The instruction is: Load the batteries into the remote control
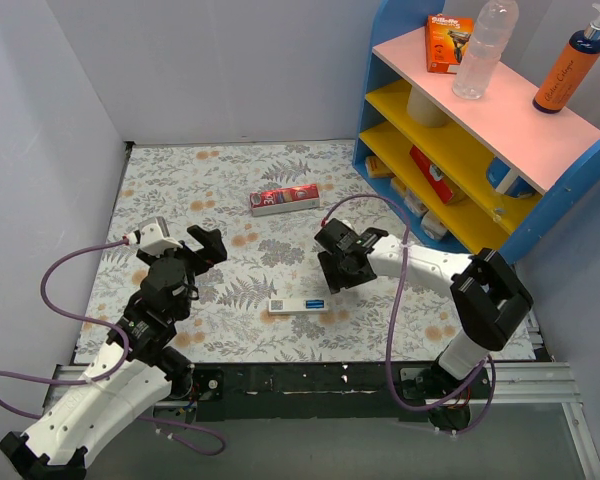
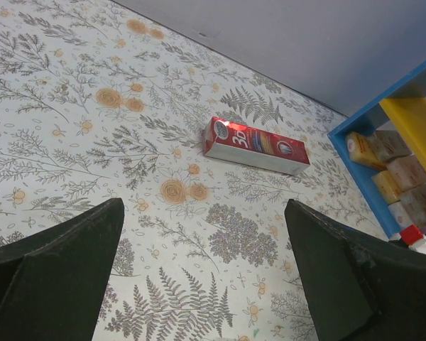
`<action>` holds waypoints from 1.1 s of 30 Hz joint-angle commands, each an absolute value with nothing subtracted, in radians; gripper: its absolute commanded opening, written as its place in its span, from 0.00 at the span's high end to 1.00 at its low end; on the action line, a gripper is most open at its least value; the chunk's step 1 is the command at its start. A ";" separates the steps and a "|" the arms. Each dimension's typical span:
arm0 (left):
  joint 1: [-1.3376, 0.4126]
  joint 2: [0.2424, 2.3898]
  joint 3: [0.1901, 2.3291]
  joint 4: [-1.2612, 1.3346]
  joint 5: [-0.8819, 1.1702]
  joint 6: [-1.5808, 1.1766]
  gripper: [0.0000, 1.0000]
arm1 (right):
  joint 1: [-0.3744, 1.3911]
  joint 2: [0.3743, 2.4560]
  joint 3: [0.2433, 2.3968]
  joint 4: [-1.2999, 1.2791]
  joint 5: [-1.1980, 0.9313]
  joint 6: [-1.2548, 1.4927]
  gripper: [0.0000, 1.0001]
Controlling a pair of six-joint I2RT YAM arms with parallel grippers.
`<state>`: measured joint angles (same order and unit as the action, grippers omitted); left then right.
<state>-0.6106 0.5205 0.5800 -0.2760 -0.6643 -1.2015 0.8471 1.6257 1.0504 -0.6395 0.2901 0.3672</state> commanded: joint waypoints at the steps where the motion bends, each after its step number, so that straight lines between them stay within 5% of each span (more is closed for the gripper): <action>1: -0.606 0.500 0.575 -0.267 -0.660 -1.201 0.02 | 0.842 1.640 1.144 -0.627 0.313 0.653 0.25; 12: -0.607 0.451 0.572 -0.278 -0.664 -1.207 0.02 | 0.775 1.707 1.198 -0.741 0.302 0.862 0.33; 33: -0.607 0.417 0.572 -0.282 -0.667 -1.210 0.02 | 0.658 1.796 1.146 -0.704 0.157 0.807 0.48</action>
